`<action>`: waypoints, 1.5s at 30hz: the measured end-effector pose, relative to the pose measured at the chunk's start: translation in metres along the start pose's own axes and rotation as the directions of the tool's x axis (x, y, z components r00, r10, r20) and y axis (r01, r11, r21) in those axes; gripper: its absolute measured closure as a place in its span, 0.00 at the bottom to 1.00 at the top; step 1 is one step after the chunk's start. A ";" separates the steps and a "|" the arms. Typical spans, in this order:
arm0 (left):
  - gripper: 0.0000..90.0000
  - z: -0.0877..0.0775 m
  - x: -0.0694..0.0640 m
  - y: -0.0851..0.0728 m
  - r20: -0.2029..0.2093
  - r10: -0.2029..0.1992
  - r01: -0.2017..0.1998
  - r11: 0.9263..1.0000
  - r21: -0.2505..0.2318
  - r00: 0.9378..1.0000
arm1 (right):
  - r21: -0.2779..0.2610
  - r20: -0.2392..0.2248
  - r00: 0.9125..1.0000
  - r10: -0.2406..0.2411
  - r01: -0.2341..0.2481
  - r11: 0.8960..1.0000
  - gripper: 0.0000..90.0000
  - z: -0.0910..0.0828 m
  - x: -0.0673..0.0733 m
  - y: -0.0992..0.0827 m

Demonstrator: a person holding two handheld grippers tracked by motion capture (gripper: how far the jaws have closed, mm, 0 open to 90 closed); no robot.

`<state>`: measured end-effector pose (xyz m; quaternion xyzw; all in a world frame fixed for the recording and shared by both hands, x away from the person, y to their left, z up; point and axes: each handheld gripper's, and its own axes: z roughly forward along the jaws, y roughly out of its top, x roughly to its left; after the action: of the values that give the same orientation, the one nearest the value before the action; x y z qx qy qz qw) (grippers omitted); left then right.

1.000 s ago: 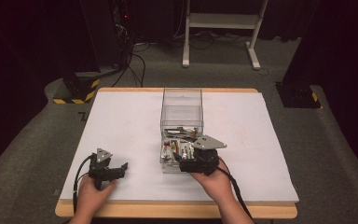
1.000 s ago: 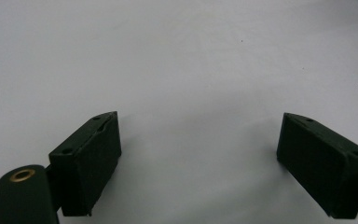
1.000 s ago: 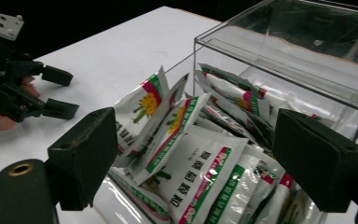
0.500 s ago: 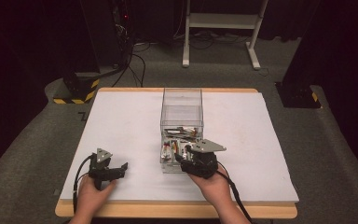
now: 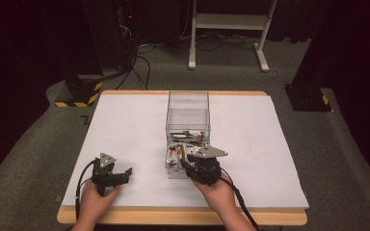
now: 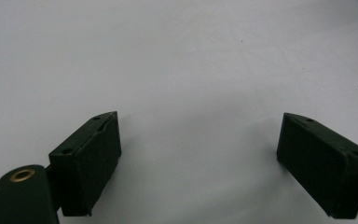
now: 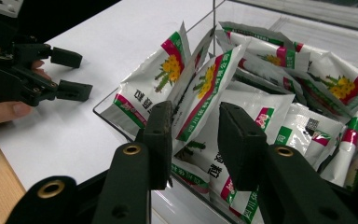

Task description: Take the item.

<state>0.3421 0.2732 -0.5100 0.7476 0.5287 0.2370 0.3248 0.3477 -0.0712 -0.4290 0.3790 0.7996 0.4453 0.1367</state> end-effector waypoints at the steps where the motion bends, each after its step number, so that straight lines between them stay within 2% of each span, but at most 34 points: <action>1: 0.15 0.000 0.000 0.000 0.000 -0.001 0.001 1.000 0.000 1.000 | 0.004 0.002 1.000 0.001 -0.001 1.000 0.75 0.001 0.000 0.000; 6: 0.15 0.000 0.000 0.000 0.000 0.001 -0.001 1.000 0.000 1.000 | 0.004 0.013 1.000 -0.004 0.004 1.000 0.78 0.004 0.001 0.000; 9: 0.15 0.000 0.000 0.000 0.000 0.000 0.000 1.000 0.000 1.000 | 0.003 0.030 0.999 -0.016 0.016 1.000 0.86 0.005 0.002 0.000; 17: 0.15 0.000 0.000 0.000 -0.001 0.001 -0.001 1.000 -0.001 1.000 | -0.006 0.025 0.999 -0.029 0.029 1.000 0.97 0.004 0.003 -0.001; 25: 0.15 0.000 0.000 0.000 0.000 -0.001 0.001 1.000 0.000 1.000 | -0.034 0.022 0.999 -0.026 0.026 0.999 0.97 0.000 0.003 0.000; 35: 0.15 0.000 0.000 0.000 0.000 0.001 -0.001 1.000 0.000 1.000 | -0.078 0.043 0.999 -0.025 0.028 0.997 0.98 -0.008 0.000 0.000; 45: 0.15 0.000 0.000 0.000 0.000 0.000 0.000 1.000 0.000 1.000 | -0.099 0.049 0.998 -0.025 0.030 0.995 0.98 -0.014 -0.003 0.002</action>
<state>0.3421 0.2732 -0.5100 0.7475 0.5288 0.2369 0.3249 0.3433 -0.0815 -0.4203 0.3713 0.7780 0.4736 0.1806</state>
